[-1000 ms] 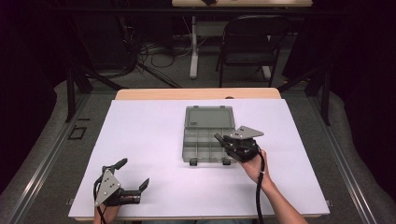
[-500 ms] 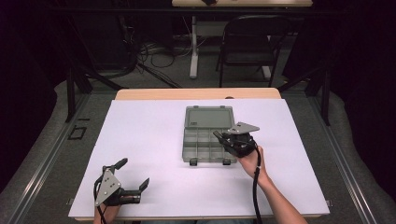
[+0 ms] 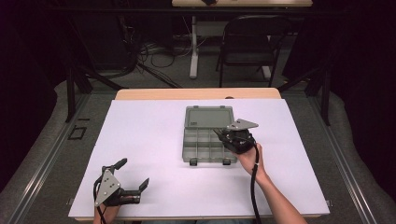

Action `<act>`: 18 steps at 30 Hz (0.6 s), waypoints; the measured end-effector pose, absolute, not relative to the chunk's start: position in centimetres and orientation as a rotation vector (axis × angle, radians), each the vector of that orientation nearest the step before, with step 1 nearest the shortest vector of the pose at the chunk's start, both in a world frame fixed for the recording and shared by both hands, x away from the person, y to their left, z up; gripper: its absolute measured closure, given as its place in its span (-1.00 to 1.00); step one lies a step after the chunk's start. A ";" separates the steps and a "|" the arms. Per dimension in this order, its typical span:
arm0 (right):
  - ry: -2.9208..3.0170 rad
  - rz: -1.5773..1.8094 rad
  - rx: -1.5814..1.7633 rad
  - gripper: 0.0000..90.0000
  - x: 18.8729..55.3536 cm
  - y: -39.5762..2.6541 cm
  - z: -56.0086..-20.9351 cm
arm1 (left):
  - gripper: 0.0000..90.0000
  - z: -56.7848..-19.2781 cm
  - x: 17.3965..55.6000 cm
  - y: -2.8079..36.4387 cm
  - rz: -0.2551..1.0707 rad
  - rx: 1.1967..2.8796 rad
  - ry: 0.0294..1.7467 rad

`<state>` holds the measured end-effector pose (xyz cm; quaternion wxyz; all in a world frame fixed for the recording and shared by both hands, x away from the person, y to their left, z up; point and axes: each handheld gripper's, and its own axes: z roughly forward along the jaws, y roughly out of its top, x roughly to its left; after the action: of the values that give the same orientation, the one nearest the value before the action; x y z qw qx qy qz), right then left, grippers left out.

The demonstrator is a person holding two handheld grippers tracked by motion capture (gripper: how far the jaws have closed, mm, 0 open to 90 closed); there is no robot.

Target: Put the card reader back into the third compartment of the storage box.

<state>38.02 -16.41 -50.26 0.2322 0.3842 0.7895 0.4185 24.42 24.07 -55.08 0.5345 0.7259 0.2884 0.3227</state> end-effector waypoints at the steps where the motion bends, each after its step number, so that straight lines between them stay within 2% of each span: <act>1: 2.165 1.153 1.062 0.63 38.1 -16.3 -50.3 | -1.00 -55.1 24.4 24.1 0.769 1.731 0.688; 18: 2.159 1.113 1.121 0.63 39.5 -15.3 -50.3 | -1.00 -55.1 24.4 24.1 0.770 1.729 0.688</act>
<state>39.53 -15.30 -50.32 0.2308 0.4078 0.7852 0.4048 24.42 24.08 -55.07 0.5346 0.7255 0.2886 0.3234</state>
